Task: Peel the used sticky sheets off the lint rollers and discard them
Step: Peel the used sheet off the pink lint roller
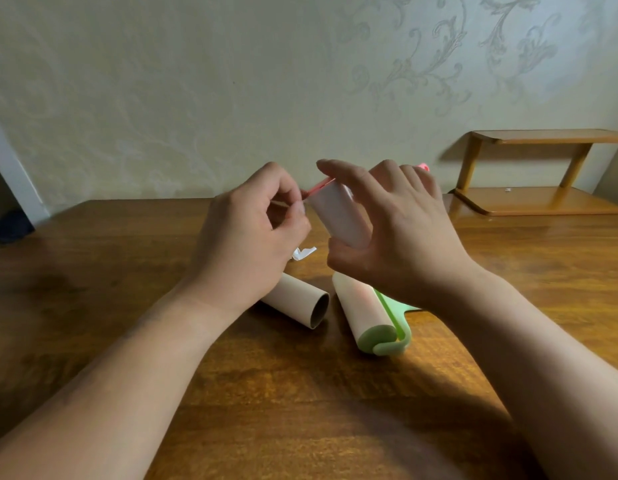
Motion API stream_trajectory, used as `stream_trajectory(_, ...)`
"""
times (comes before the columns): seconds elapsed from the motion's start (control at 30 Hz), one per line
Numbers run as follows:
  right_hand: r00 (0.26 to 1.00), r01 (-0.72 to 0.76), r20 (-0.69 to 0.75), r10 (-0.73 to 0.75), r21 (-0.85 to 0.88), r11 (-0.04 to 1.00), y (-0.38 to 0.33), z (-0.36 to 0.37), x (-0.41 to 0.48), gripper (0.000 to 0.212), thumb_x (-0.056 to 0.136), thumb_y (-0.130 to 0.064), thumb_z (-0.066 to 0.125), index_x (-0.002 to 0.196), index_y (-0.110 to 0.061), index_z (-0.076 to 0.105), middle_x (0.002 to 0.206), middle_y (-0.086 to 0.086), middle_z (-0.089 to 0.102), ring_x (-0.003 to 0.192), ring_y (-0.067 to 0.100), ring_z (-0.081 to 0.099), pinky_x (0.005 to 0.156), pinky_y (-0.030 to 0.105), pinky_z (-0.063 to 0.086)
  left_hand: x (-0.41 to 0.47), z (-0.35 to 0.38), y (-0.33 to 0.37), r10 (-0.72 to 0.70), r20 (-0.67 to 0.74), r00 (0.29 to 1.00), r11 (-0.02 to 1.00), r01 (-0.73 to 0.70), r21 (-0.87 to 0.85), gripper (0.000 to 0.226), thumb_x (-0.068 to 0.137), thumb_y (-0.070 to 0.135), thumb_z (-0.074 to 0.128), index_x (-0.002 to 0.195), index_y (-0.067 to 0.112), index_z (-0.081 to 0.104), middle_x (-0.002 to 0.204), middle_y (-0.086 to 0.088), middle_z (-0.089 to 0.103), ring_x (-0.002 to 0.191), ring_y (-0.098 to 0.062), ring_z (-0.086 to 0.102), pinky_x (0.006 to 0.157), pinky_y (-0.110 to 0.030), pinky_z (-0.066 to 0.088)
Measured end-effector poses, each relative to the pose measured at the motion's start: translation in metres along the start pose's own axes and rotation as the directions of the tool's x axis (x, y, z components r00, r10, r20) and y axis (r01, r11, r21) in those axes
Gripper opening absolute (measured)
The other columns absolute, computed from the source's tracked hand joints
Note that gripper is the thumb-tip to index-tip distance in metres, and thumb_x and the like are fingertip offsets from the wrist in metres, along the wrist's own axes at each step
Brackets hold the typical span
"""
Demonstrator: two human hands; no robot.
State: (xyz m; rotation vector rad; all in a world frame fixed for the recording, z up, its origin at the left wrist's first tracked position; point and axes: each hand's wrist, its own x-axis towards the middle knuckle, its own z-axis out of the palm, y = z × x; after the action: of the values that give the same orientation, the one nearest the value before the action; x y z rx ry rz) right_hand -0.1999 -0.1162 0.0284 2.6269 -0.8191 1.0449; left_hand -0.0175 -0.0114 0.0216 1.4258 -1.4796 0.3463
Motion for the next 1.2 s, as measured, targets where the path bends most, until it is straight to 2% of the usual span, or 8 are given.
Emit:
stream_trajectory(0.1, 0.999, -0.046, 0.019, 0.045, 0.069, 0.997, 0.000, 0.002, 0.000, 0.087, 0.080, -0.062, 0.056, 0.163, -0.040, 0.039, 0.119, 0.001, 0.058, 0.114, 0.026, 0.054, 0.106, 0.042, 0.033, 0.001, 0.004, -0.003, -0.220, 0.033, 0.975, 0.945, 0.222, -0.239, 0.008, 0.098, 0.025, 0.060, 0.095, 0.017, 0.062, 0.091, -0.004, 0.080, 0.087, -0.019, 0.083, 0.079, -0.053, 0.069)
stream_trajectory(0.27, 0.998, -0.061, 0.001, 0.061, 0.073, 0.995, 0.001, 0.001, 0.001, 0.084, 0.082, -0.061, 0.056, 0.162, -0.039, 0.041, 0.118, 0.002, 0.060, 0.114, 0.026, 0.055, 0.105, 0.043, 0.034, 0.001, 0.011, 0.003, -0.376, 0.200, 0.905, 0.677, 0.415, -0.607, 0.036, 0.092, 0.054, 0.068, 0.103, 0.021, 0.059, 0.098, -0.004, 0.086, 0.091, -0.026, 0.086, 0.073, -0.037, 0.070)
stream_trajectory(0.43, 1.000, -0.015, -0.017, 0.015, 0.010, 1.000, 0.000, 0.001, -0.001, 0.081, 0.089, -0.057, 0.063, 0.164, -0.033, 0.044, 0.116, 0.004, 0.059, 0.113, 0.029, 0.056, 0.109, 0.046, 0.035, -0.007, 0.021, 0.003, -0.323, 0.202, 0.925, 0.863, 0.375, -0.338, 0.047, 0.085, 0.070, 0.072, 0.112, 0.034, 0.059, 0.111, 0.002, 0.076, 0.107, -0.020, 0.079, 0.089, -0.049, 0.070)
stream_trajectory(0.6, 0.999, 0.009, -0.032, -0.009, -0.012, 1.000, -0.004, 0.002, -0.001, 0.085, 0.090, -0.062, 0.064, 0.166, -0.035, 0.039, 0.118, 0.006, 0.060, 0.113, 0.030, 0.057, 0.109, 0.046, 0.035, -0.005, 0.019, 0.001, -0.338, 0.170, 0.926, 0.837, 0.378, -0.395, 0.043, 0.085, 0.068, 0.070, 0.106, 0.033, 0.057, 0.112, -0.007, 0.074, 0.106, -0.027, 0.080, 0.087, -0.050, 0.070)
stream_trajectory(0.77, 1.000, 0.002, -0.031, -0.002, -0.017, 1.000, -0.003, 0.003, 0.000, 0.090, 0.086, -0.065, 0.061, 0.167, -0.036, 0.037, 0.120, 0.006, 0.060, 0.115, 0.030, 0.056, 0.108, 0.045, 0.035, -0.004, 0.022, -0.003, -0.290, 0.129, 0.948, 0.860, 0.317, -0.401, 0.017, 0.103, 0.051, 0.058, 0.098, 0.035, 0.060, 0.090, 0.018, 0.072, 0.090, -0.006, 0.077, 0.068, -0.022, 0.064)
stream_trajectory(0.93, 1.000, -0.019, 0.007, 0.019, 0.024, 1.000, -0.004, 0.000, 0.000, 0.092, 0.088, -0.070, 0.061, 0.168, -0.037, 0.032, 0.125, 0.004, 0.059, 0.117, 0.026, 0.055, 0.108, 0.043, 0.033, -0.002, 0.021, -0.005, -0.306, 0.121, 0.944, 0.840, 0.328, -0.432, 0.017, 0.106, 0.043, 0.054, 0.091, 0.039, 0.061, 0.089, 0.013, 0.072, 0.092, -0.015, 0.079, 0.069, -0.037, 0.066)
stream_trajectory(1.1, 0.989, -0.126, 0.122, 0.086, 0.376, 0.918, -0.002, -0.003, -0.001, 0.086, 0.091, -0.069, 0.069, 0.165, -0.051, 0.028, 0.125, -0.011, 0.054, 0.115, -0.013, 0.048, 0.110, 0.040, 0.036, 0.002, 0.017, -0.002, -0.468, 0.163, 0.869, 0.603, 0.448, -0.659, 0.015, 0.103, 0.028, 0.054, 0.089, 0.024, 0.060, 0.085, -0.004, 0.083, 0.072, -0.027, 0.082, 0.061, -0.037, 0.064)
stream_trajectory(1.2, 0.974, -0.208, 0.202, 0.103, 0.617, 0.759, -0.001, -0.004, -0.001, 0.081, 0.093, -0.055, 0.076, 0.163, -0.052, 0.035, 0.148, -0.015, 0.057, 0.131, -0.001, 0.055, 0.117, 0.050, 0.045, 0.003, 0.015, 0.001, -0.526, 0.210, 0.824, 0.483, 0.493, -0.723, 0.016, 0.113, 0.018, 0.047, 0.099, 0.016, 0.054, 0.074, -0.002, 0.081, 0.063, -0.024, 0.081, 0.055, -0.032, 0.063)
